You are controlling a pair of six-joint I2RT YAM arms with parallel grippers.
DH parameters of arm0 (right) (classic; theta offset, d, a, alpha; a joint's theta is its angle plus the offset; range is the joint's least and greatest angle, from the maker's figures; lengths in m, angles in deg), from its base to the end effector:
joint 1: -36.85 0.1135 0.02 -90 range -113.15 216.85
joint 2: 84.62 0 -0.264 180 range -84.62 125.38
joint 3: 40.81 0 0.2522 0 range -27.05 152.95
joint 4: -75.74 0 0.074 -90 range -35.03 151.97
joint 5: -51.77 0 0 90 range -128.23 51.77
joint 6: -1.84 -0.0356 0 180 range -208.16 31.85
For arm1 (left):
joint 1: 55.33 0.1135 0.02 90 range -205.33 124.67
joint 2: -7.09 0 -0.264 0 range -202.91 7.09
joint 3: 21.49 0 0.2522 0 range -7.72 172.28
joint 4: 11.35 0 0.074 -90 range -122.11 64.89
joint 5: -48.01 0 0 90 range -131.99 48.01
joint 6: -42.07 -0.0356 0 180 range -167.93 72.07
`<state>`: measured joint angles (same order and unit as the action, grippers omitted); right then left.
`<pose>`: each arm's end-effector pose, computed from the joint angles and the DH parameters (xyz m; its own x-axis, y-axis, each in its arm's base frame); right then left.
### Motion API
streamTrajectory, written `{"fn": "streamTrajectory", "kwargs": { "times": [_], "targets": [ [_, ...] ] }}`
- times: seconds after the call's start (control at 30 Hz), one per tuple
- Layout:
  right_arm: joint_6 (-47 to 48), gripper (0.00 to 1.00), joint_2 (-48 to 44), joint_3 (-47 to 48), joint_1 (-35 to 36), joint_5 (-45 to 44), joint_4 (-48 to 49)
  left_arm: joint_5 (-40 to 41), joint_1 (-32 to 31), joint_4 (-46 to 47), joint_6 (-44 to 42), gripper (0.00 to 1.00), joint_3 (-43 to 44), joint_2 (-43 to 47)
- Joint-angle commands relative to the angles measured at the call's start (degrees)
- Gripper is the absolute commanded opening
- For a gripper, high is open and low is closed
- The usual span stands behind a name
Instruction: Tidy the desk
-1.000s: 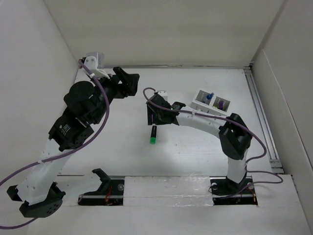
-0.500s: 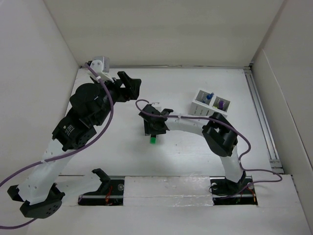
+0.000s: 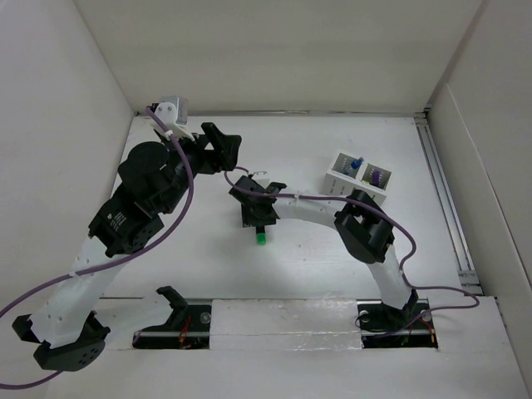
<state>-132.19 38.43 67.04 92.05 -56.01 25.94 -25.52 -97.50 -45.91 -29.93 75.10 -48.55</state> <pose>0.2674 0.3657 0.1709 -0.8642 -0.0837 -0.4962 -0.1497 0.9842 0.0948 0.1320 -0.1059 0.5088 -0.0560 -0.3491 -0.9354 0.4392 0.8328 -0.3371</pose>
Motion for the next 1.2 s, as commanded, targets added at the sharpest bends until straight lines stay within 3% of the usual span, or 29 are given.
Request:
{"fn": "streamTrajectory", "kwargs": {
  "times": [0.0,0.03,0.07,0.17,0.3,0.43,0.63,0.97,1.17],
  "targets": [
    [-0.88,0.58,2.38,0.49,0.08,-1.47,-1.41,-0.74,-0.1,2.96,-0.86,0.73,-0.03,0.88],
    [-0.88,0.53,2.38,0.23,0.08,-1.38,-1.06,-0.65,-0.1,2.96,-0.51,0.73,-0.21,0.79],
    [-0.79,0.39,2.38,-0.04,0.08,-1.29,-0.88,-0.74,-0.1,3.04,-0.25,0.73,-0.3,0.79],
    [-0.88,0.2,2.03,-0.65,0.08,-0.77,-0.36,-0.91,-0.1,3.13,0.19,0.73,-0.3,0.62],
    [0.69,0.06,-2.87,-1.71,0.08,0.29,2.26,-0.56,-0.1,3.31,0.37,0.72,0.05,0.09],
    [2.46,0.02,-12.37,-3.55,-0.44,1.69,5.88,-0.39,-0.1,3.48,0.9,0.72,1.28,-1.05],
    [2.55,0.02,-26.59,-7.24,-7.2,5.64,7.9,-1.17,-0.1,5.5,0.9,0.72,4.09,-3.95],
    [7.2,0.02,-43.75,-19.28,-34.43,5.74,8.26,-6.79,-0.1,6.91,3.36,0.72,6.56,-10.89],
    [9.84,0.02,-43.16,-21.05,-49.3,1.09,9.84,-8.55,-0.1,7.09,3.27,0.72,8.58,-14.05]
  ]
}}
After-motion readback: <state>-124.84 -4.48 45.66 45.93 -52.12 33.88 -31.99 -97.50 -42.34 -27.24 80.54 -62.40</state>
